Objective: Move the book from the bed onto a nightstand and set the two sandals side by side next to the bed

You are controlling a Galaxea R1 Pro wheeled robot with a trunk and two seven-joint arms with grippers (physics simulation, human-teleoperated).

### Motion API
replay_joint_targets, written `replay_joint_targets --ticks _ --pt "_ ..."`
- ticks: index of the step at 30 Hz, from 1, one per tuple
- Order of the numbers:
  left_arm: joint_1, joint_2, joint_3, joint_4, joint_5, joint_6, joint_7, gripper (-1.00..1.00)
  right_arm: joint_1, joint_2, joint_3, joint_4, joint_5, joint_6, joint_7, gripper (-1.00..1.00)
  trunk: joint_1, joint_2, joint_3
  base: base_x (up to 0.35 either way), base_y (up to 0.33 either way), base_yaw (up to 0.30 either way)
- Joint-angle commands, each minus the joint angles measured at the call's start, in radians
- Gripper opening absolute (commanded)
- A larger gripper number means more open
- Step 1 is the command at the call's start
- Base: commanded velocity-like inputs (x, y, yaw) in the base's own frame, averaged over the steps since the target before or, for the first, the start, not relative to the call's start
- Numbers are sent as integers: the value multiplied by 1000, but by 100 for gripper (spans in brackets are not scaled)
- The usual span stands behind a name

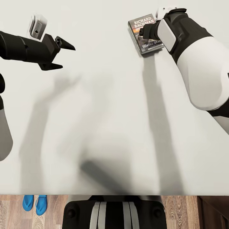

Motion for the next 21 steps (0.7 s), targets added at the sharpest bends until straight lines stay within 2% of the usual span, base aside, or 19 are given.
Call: replay_joint_targets --ticks 1,11,21 --pt "0 1 0 0 6 8 8 100 0 1 -3 5 7 6 -2 100 0 0 -1 0 0 0" --pt "4 1 1 0 6 8 8 100 1 0 -3 6 6 6 -2 100 0 0 -1 -12 -3 0" --pt "5 1 1 0 8 8 8 100 1 2 -4 12 6 6 -2 100 0 0 -1 -218 -73 0"
